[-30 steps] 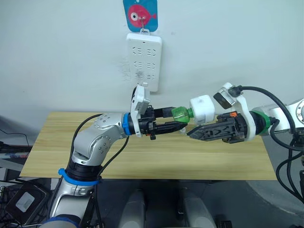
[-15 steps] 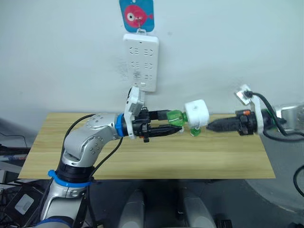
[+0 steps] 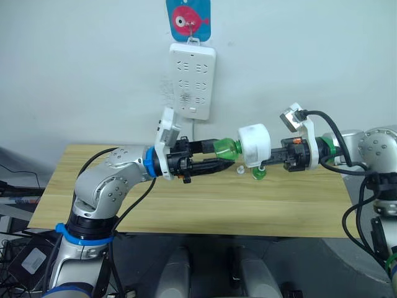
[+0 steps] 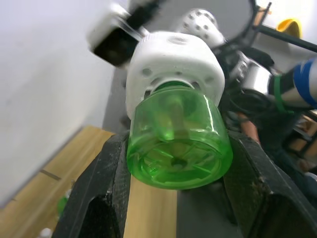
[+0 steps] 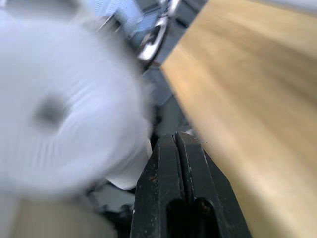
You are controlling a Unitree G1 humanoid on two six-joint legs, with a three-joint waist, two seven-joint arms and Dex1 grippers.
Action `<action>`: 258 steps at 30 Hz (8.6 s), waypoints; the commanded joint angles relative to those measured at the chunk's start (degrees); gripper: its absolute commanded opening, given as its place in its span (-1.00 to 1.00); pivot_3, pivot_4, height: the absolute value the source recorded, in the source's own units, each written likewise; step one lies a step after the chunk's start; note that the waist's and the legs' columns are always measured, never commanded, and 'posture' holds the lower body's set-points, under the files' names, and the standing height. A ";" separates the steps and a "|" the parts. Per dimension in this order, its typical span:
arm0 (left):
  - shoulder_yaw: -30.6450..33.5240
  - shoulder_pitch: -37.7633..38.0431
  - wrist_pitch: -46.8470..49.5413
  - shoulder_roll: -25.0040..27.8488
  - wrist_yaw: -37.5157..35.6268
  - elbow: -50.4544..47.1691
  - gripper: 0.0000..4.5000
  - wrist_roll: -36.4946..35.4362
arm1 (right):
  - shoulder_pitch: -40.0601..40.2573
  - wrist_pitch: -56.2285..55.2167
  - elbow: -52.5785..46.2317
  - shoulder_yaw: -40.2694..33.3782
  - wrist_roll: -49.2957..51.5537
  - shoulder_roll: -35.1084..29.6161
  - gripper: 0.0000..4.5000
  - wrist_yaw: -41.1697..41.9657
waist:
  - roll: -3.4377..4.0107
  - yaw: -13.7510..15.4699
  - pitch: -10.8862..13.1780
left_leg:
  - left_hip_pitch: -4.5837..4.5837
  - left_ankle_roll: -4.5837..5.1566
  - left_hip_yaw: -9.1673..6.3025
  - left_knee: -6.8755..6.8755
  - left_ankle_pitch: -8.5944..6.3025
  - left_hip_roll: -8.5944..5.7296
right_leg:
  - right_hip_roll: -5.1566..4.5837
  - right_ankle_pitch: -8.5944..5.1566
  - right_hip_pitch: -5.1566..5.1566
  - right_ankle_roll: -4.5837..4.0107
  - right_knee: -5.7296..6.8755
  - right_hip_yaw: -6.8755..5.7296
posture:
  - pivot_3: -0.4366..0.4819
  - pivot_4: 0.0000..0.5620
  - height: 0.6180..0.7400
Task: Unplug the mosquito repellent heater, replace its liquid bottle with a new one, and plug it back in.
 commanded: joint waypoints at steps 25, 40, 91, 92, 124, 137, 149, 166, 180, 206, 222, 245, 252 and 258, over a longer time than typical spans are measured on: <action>-1.71 2.31 -0.68 -0.18 -0.38 -3.19 0.00 0.07 | -19.56 0.18 10.92 -1.49 2.79 2.88 -0.98 -5.55 | 0.01 -0.31 0.00 | 0.01 0.00 0.08 -0.03 0.00 0.03 | 0.03 0.01 -0.05 -0.01 0.01 0.04 | -0.10 -0.23 1.00; -0.06 3.53 0.07 1.45 0.02 -4.31 0.00 -1.58 | -13.01 -9.49 14.67 5.15 -13.47 -4.31 -0.98 8.85 | 0.02 -0.08 0.01 | -0.01 0.01 0.04 -0.05 -0.01 0.00 | -0.01 0.01 -0.06 -0.01 0.01 0.01 | -0.07 -0.17 1.00; -0.05 2.74 1.36 2.15 -1.77 -4.15 0.00 -2.38 | -9.72 -2.19 15.23 -1.79 -13.46 -1.11 -0.98 5.58 | 0.02 -0.30 0.01 | 0.02 0.01 0.09 -0.02 0.00 0.00 | 0.01 0.01 -0.03 -0.01 0.02 0.05 | -0.10 -0.24 1.00; -0.05 2.67 1.50 2.16 -1.86 -4.16 0.00 -2.56 | -10.25 -2.97 16.50 -1.81 -14.32 -0.28 -0.98 4.80 | 0.02 -0.37 0.01 | 0.02 0.01 0.10 -0.02 0.00 0.01 | 0.01 0.01 -0.04 -0.01 0.02 0.05 | -0.10 -0.24 1.00; -0.48 0.63 -3.43 0.09 -0.55 1.35 0.00 3.30 | -10.45 5.94 6.93 -5.85 20.54 2.87 -0.98 -16.73 | 0.02 -0.51 0.01 | 0.02 0.01 0.10 -0.01 0.00 0.06 | 0.09 0.01 -0.03 -0.01 0.04 0.06 | -0.15 -0.17 1.00; -1.24 1.86 -1.98 0.79 -1.95 -0.76 0.00 2.54 | -19.57 -6.23 17.09 -1.52 0.76 6.58 -0.98 -14.35 | 0.02 -0.44 0.01 | 0.01 0.02 0.09 -0.04 0.00 0.04 | 0.06 0.01 -0.05 -0.01 0.03 0.05 | -0.14 -0.16 1.00; 0.33 1.90 -0.42 0.46 -0.60 -1.19 0.00 1.58 | -13.88 -9.96 11.95 5.07 -9.83 4.00 -0.98 0.79 | 0.03 -0.35 0.01 | 0.01 0.02 0.06 -0.04 0.00 0.06 | 0.05 0.01 -0.06 -0.01 0.03 0.04 | -0.10 -0.14 1.00; 1.43 0.32 -1.56 -0.77 1.72 0.69 0.00 1.87 | -2.96 2.21 -0.53 -2.25 -5.19 4.93 -0.98 -3.17 | 0.03 -0.36 0.01 | 0.02 0.01 0.04 -0.03 0.00 0.06 | 0.05 0.01 -0.04 -0.01 0.05 0.02 | -0.11 -0.18 1.00; 1.57 0.76 -1.83 0.59 0.66 0.76 0.00 2.36 | 0.71 0.40 -4.83 -0.44 -4.11 -5.08 -0.98 5.99 | 0.03 -0.14 0.02 | -0.01 0.02 0.02 -0.03 0.00 -0.02 | 0.00 0.00 -0.04 0.00 0.00 -0.01 | -0.09 -0.17 1.00; 2.71 -0.63 0.89 2.24 1.54 1.81 0.00 -0.67 | 0.31 2.39 -0.68 -5.06 -6.41 8.60 -0.98 0.21 | 0.03 -0.29 0.02 | 0.01 0.01 0.03 -0.04 0.00 0.06 | 0.04 0.01 -0.05 -0.01 0.03 0.03 | -0.09 -0.10 1.00; 0.67 0.25 -0.92 1.91 -1.80 2.42 0.00 2.53 | -4.73 6.48 -1.25 -9.76 16.35 8.07 -0.98 -17.46 | 0.03 -0.43 0.02 | 0.02 0.02 0.08 -0.04 0.00 0.06 | 0.07 0.00 -0.04 -0.01 0.03 0.06 | -0.15 -0.13 1.00; -0.02 3.00 0.08 1.82 -2.37 -1.57 0.00 1.12 | -19.38 -12.36 15.80 6.61 -11.23 9.44 -0.98 -1.01 | 0.03 -0.42 0.02 | 0.01 0.01 0.08 -0.05 0.00 0.08 | 0.08 0.01 -0.07 -0.02 0.02 0.05 | -0.10 -0.20 1.00; 0.88 2.78 0.64 1.51 -1.24 -1.55 0.00 -0.09 | -17.70 -17.07 20.16 9.12 -19.34 9.92 -0.98 2.59 | 0.03 -0.36 0.02 | 0.01 0.01 0.07 -0.06 0.00 0.07 | 0.06 0.01 -0.07 -0.02 0.02 0.04 | -0.09 -0.17 1.00; 2.93 1.12 0.52 0.00 1.76 0.39 0.00 -0.82 | -9.81 -12.82 13.63 8.13 -19.29 7.19 -0.98 3.45 | 0.03 -0.14 0.02 | -0.01 0.01 -0.01 -0.05 0.00 0.05 | -0.01 0.01 -0.05 -0.02 0.01 0.02 | -0.11 -0.14 1.00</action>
